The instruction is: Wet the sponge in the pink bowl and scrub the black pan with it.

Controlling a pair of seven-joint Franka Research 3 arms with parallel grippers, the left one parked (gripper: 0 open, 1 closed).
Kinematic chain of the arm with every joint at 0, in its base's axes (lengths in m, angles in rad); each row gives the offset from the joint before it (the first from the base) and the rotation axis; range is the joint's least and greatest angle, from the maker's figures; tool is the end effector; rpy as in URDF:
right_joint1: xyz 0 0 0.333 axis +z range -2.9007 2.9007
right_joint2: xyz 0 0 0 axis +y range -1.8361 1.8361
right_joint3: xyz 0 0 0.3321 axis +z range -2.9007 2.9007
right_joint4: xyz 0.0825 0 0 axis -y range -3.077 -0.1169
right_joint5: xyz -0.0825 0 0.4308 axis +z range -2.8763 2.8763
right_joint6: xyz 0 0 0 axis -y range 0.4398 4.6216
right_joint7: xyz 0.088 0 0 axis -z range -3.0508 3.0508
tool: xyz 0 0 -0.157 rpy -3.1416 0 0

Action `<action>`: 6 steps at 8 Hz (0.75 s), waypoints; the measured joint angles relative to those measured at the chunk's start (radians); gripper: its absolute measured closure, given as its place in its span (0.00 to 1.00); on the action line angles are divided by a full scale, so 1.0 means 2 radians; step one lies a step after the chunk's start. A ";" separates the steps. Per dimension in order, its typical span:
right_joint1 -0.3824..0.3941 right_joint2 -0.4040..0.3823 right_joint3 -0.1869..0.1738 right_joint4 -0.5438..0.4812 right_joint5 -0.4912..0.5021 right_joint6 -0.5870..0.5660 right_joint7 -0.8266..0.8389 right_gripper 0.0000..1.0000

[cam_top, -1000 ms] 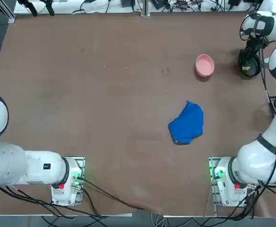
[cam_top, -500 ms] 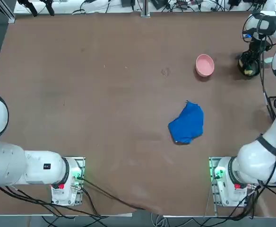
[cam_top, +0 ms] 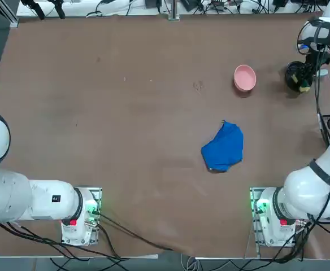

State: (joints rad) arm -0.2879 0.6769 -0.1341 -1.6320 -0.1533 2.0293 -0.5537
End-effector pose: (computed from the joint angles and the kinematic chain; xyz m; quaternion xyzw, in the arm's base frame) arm 0.6249 -0.2931 0.1421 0.9779 0.1162 -0.1709 0.0301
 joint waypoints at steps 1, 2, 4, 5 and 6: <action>-0.006 0.002 0.000 -0.001 -0.006 0.017 -0.001 0.63; -0.008 0.005 0.000 0.000 -0.007 0.028 -0.001 0.63; -0.005 0.009 0.003 0.006 -0.007 0.037 -0.001 0.63; -0.002 0.010 0.006 0.011 -0.007 0.037 -0.001 0.63; 0.007 0.010 0.009 0.015 -0.007 0.037 -0.001 0.63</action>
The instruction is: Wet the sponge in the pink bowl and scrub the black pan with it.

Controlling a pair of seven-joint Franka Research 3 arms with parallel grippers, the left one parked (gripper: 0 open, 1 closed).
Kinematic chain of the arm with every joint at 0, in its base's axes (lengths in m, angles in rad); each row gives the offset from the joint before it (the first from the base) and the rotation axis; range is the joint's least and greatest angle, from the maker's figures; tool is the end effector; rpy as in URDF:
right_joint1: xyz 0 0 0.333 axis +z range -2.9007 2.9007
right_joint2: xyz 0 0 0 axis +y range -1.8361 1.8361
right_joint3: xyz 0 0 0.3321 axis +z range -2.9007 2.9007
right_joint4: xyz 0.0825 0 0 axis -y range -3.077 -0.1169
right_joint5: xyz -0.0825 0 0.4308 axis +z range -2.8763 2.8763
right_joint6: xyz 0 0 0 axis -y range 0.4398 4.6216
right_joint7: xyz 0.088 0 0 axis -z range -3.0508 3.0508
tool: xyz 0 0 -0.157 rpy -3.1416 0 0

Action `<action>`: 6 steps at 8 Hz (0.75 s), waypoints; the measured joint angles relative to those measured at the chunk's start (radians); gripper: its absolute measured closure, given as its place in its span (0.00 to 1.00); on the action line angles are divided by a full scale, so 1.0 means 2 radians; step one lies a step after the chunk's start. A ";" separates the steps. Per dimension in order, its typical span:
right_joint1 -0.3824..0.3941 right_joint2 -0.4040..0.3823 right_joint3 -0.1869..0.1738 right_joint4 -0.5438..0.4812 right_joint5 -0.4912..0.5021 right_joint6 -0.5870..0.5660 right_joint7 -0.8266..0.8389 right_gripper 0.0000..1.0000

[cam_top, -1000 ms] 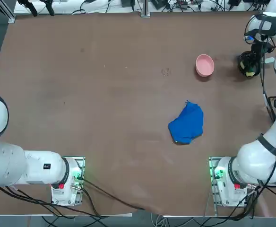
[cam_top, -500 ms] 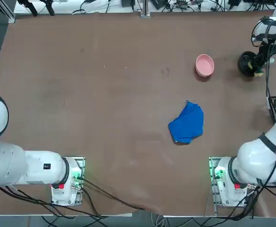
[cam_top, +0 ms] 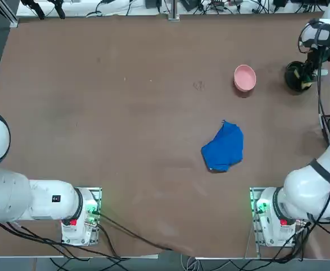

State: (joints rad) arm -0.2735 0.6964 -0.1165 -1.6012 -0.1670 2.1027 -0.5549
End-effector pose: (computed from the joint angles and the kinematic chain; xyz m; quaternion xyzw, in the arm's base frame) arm 0.6538 -0.2796 0.1441 0.9798 0.1399 -0.1333 0.0507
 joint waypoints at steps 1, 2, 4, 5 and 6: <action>0.013 0.000 0.001 0.002 0.000 -0.001 0.007 0.63; 0.025 0.000 0.001 0.002 0.000 -0.004 0.016 0.63; 0.037 0.000 0.001 0.002 0.000 -0.023 0.022 0.63; 0.038 -0.003 0.001 0.003 0.000 -0.038 0.022 0.63; 0.037 -0.008 0.000 0.004 0.000 -0.061 0.022 0.63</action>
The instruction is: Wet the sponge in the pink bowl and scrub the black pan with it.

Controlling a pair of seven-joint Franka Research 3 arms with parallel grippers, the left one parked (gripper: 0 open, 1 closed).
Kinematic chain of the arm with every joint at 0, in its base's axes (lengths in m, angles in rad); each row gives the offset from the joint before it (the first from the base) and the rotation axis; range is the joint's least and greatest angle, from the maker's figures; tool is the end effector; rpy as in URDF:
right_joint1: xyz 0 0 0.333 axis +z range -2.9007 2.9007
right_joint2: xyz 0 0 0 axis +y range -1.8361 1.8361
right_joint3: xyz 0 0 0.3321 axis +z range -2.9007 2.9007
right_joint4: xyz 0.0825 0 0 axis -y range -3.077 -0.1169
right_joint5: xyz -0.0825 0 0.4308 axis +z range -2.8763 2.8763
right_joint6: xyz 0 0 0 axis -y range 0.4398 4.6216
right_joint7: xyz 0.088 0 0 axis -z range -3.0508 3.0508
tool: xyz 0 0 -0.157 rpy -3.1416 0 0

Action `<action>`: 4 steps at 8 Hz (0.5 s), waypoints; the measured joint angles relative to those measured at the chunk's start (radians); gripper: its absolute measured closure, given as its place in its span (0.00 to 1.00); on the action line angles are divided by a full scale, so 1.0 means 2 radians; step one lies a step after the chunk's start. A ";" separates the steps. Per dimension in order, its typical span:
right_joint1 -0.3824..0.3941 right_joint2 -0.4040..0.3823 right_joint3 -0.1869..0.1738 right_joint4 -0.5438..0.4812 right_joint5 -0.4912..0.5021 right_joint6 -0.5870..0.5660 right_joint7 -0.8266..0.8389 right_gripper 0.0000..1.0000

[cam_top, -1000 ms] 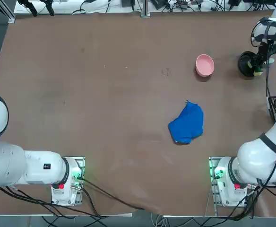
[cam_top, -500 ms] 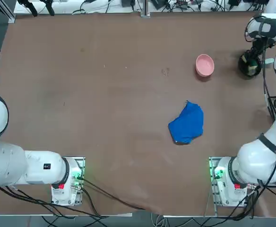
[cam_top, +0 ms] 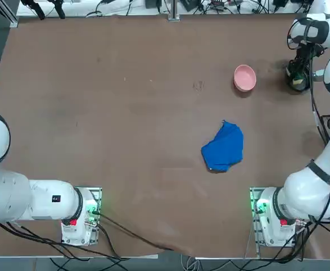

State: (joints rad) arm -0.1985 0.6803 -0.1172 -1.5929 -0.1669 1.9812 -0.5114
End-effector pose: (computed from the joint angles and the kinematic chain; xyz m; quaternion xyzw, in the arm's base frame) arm 0.6579 -0.2289 0.1536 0.9726 0.1471 -0.1751 0.0421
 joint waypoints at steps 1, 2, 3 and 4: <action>0.000 -0.009 -0.001 0.001 0.000 -0.023 0.000 0.63; 0.000 -0.019 -0.001 0.001 0.000 -0.043 0.000 0.63; -0.001 -0.029 -0.001 0.002 0.000 -0.053 0.000 0.63; -0.001 -0.037 -0.002 0.002 0.000 -0.055 0.000 0.63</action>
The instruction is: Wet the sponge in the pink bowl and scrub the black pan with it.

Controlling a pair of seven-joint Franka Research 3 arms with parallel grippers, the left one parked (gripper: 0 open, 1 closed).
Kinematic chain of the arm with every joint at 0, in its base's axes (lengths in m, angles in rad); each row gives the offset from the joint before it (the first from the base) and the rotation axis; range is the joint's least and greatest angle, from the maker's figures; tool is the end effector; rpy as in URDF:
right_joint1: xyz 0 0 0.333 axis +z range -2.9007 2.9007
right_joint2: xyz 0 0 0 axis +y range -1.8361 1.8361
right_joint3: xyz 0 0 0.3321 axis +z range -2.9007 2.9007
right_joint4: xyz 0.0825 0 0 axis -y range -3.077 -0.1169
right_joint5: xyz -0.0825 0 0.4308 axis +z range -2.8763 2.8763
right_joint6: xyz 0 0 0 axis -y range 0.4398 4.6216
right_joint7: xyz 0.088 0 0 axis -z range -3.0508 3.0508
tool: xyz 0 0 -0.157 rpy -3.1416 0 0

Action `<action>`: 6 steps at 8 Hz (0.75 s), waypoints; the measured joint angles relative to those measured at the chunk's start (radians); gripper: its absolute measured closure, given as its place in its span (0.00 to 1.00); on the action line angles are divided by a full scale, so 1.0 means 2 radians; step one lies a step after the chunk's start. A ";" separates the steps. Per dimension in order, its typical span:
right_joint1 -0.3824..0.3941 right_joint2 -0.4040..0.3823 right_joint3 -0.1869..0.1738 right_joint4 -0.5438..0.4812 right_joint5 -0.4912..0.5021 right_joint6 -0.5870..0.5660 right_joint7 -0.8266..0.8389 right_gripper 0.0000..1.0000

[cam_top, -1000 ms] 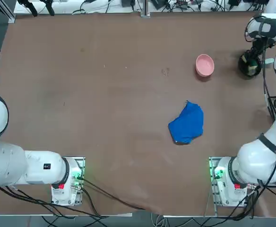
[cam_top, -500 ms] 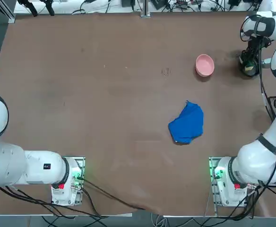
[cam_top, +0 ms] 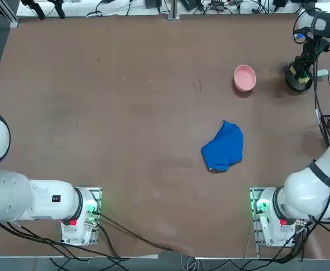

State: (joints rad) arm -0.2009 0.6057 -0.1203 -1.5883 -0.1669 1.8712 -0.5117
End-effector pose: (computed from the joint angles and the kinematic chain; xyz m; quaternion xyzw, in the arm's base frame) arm 0.6504 -0.2321 0.2033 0.9719 0.1350 -0.1894 0.0365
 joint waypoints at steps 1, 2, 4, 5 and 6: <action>-0.001 -0.006 0.000 0.001 0.000 0.000 0.000 0.62; -0.002 -0.012 -0.001 0.003 0.003 0.001 0.000 0.62; 0.001 -0.036 0.001 0.007 0.042 0.000 0.000 0.63; 0.008 -0.053 0.004 0.007 0.053 -0.002 0.000 0.63; 0.024 -0.069 0.008 0.007 0.059 -0.007 0.009 0.63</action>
State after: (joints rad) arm -0.1523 0.4668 -0.1046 -1.5739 -0.0497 1.8573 -0.4929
